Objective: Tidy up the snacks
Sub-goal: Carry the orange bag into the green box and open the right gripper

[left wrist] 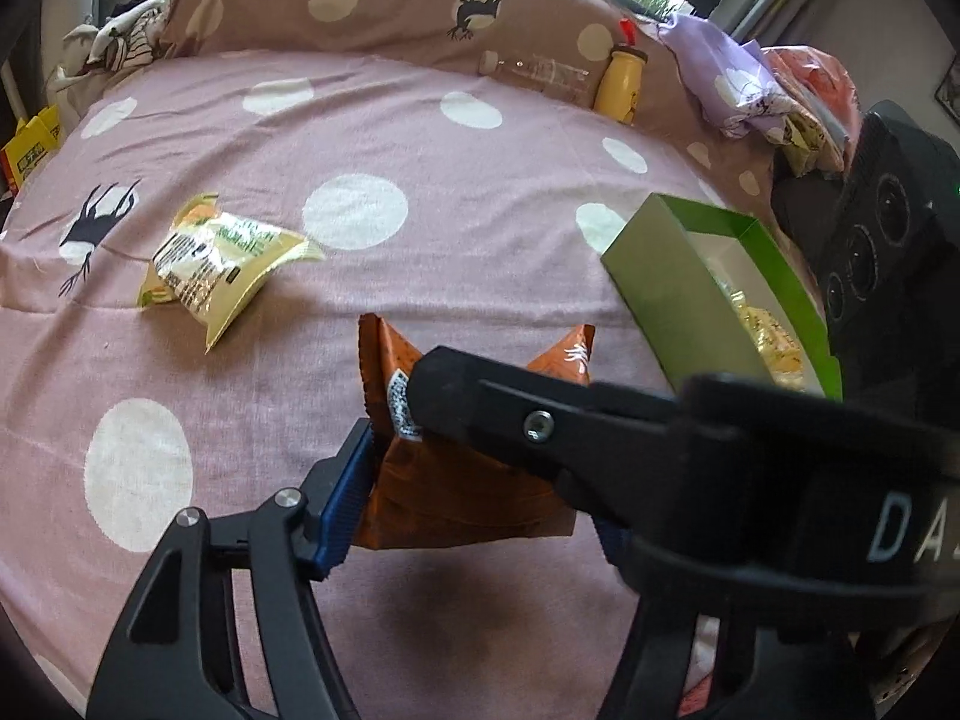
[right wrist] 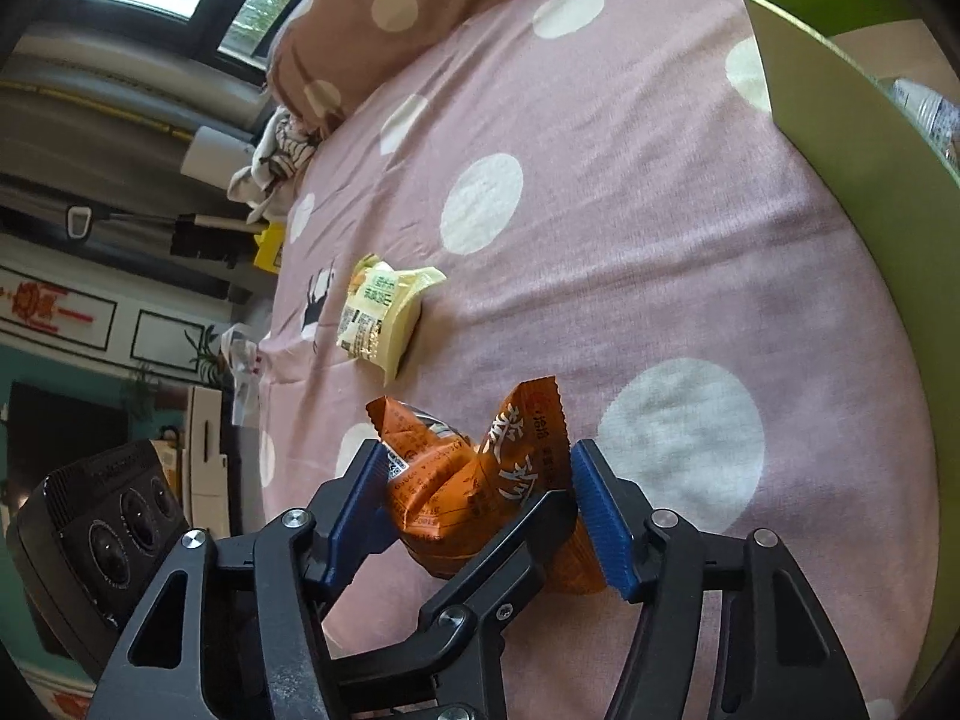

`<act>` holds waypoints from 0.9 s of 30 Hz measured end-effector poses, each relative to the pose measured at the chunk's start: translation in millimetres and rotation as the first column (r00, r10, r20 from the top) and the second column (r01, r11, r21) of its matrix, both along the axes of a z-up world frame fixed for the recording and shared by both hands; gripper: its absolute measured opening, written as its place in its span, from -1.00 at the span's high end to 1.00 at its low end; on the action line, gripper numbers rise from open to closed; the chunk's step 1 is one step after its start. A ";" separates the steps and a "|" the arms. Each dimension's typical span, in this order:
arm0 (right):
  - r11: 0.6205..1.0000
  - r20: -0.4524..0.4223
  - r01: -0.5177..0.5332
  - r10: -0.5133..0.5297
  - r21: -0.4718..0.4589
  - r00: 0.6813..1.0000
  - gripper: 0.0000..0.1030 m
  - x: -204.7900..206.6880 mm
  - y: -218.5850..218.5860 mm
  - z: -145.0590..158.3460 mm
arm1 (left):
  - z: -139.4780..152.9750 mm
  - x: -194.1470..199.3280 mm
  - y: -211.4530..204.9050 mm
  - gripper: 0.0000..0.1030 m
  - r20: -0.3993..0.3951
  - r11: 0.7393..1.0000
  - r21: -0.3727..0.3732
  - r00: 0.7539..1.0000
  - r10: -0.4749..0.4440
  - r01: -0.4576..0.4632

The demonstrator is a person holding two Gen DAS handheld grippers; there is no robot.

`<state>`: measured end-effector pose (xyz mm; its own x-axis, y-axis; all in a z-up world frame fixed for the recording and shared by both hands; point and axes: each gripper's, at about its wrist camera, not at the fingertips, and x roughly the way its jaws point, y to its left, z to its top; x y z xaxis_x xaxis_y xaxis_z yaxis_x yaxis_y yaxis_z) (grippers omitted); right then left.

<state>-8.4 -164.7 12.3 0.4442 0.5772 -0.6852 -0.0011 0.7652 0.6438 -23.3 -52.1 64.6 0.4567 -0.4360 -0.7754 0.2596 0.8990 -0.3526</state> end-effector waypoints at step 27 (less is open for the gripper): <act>0.819 0.183 0.545 -0.572 0.179 0.800 -0.28 -60.0 -199.4 40.9 | 47.0 24.5 -200.0 -0.25 0.166 0.899 0.018 0.885 -0.434 0.437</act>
